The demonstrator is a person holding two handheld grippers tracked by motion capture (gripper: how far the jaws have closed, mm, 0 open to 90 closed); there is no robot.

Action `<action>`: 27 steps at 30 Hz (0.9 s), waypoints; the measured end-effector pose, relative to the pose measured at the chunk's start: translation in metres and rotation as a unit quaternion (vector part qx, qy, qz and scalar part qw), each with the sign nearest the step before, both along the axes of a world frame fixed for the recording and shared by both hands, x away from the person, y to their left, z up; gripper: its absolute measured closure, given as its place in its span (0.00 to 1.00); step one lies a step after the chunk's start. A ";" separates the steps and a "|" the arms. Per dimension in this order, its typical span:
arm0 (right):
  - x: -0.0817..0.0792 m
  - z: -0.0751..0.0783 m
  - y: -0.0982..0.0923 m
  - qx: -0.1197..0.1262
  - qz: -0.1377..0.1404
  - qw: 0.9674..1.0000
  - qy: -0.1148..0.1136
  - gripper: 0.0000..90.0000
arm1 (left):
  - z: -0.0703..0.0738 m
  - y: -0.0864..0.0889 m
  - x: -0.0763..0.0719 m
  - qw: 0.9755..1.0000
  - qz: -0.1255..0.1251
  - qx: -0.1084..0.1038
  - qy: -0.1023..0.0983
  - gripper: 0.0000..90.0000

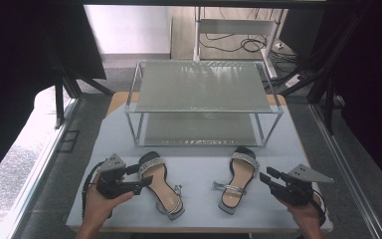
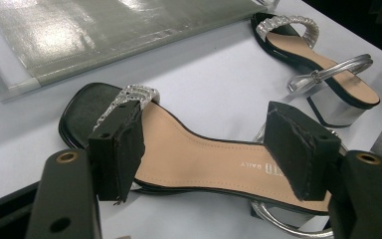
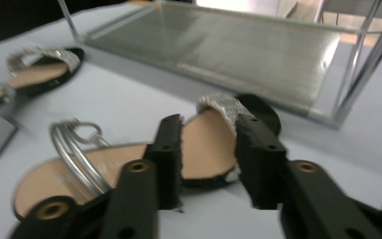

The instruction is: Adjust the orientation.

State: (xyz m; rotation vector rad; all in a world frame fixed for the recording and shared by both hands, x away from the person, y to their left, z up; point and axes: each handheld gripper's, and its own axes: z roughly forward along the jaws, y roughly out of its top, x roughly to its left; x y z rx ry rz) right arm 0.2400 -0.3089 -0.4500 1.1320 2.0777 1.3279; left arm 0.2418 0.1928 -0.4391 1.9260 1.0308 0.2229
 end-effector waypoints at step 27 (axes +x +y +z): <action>-0.007 0.007 0.112 -0.009 0.174 0.984 0.019 1.00 | -0.008 0.002 0.000 1.000 0.004 0.000 0.021 0.36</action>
